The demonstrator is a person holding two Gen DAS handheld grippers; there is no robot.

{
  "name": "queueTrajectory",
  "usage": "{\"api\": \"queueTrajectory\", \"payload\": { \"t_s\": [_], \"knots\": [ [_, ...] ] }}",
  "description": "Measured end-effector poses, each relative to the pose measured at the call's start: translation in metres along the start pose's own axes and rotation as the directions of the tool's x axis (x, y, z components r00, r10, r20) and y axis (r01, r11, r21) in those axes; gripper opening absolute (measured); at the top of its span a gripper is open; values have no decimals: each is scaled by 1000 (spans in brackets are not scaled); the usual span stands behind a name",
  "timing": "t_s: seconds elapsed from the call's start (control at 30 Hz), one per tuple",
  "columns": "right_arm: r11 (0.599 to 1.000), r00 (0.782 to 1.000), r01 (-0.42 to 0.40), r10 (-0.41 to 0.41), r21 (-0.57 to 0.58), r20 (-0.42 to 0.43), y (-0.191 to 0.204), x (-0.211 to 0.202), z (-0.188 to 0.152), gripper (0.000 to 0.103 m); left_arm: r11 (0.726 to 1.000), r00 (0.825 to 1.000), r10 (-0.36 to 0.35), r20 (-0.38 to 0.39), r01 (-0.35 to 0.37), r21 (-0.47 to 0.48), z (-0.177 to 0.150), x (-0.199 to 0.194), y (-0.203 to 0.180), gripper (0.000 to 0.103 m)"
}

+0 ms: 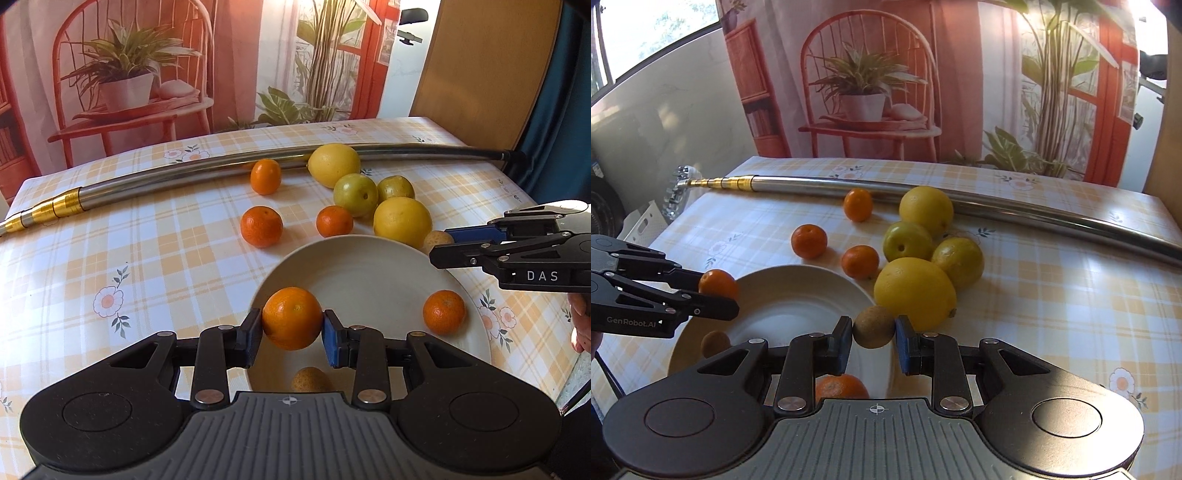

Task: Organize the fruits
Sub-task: 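Carry the tangerine and kiwi over the white plate and open both grippers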

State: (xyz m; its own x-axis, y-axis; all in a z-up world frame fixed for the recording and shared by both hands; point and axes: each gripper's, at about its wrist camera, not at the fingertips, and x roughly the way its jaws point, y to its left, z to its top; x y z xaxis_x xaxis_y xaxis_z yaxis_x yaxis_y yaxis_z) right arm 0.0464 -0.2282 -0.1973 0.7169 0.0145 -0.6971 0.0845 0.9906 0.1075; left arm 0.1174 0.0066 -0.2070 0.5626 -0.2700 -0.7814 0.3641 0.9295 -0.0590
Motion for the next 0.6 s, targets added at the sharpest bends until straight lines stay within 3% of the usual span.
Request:
{"api": "queueTrajectory", "payload": {
  "t_s": [0.6],
  "knots": [
    [998, 994, -41, 46, 50, -94, 1, 19, -10, 23, 1000, 999, -3, -54, 2, -13, -8, 12, 4, 36]
  ]
}}
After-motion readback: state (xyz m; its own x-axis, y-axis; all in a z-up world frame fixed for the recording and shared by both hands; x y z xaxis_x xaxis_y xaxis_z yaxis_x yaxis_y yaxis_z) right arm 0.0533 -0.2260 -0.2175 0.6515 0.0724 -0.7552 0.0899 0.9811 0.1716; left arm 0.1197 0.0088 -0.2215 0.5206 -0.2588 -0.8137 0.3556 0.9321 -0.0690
